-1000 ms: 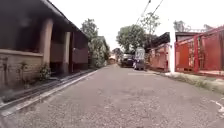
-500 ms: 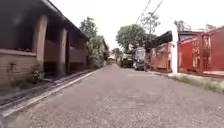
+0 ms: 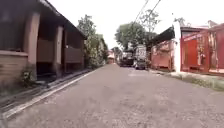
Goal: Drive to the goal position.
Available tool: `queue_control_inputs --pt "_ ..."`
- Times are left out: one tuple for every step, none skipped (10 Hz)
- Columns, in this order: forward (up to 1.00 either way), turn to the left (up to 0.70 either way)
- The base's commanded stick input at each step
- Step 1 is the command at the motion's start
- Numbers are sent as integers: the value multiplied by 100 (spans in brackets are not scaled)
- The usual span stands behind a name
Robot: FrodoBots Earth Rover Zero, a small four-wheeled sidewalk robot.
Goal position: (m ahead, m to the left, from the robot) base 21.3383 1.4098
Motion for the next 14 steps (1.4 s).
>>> queue_control_inputs --pt "70 0" --pt "70 0" --pt "70 0" --pt "70 0" --pt "70 0" --pt "70 0" --pt "70 0" --pt "70 0" --pt "70 0" --pt "70 0" --pt "70 0" --pt "70 0" --pt "70 0" --pt "70 0"
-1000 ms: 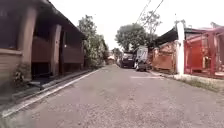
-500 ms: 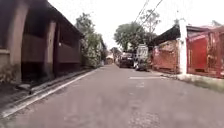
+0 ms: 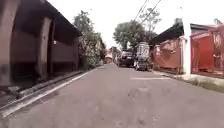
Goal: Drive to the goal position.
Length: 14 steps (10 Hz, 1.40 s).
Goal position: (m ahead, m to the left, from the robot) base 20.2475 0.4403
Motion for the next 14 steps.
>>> queue_control_inputs --pt "70 0" --pt "70 0" --pt "70 0" --pt "70 0" --pt "70 0" --pt "70 0" --pt "70 0" --pt "70 0" --pt "70 0" --pt "70 0" --pt "70 0" --pt "70 0" --pt "70 0" --pt "70 0"
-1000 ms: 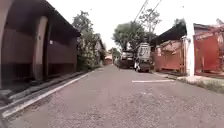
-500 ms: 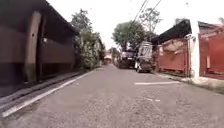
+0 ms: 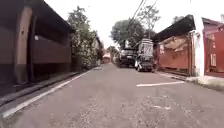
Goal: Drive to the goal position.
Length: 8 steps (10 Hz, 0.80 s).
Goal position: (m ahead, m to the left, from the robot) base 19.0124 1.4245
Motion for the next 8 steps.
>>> queue_control_inputs --pt "70 0" --pt "70 0" --pt "70 0" --pt "70 0" --pt "70 0" --pt "70 0" --pt "70 0" --pt "70 0"
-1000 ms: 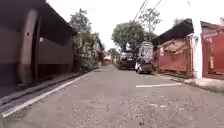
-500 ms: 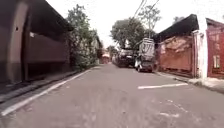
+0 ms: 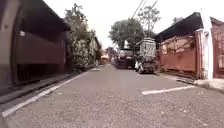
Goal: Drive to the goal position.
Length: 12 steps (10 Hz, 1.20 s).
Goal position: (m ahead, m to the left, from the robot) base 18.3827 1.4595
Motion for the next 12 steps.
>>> queue_control_inputs --pt "70 0" --pt "70 0" --pt "70 0" --pt "70 0" --pt "70 0" --pt "70 2" --pt "70 4" --pt "70 31" --pt "70 34" --pt "70 14" --pt "70 1" --pt "70 0"
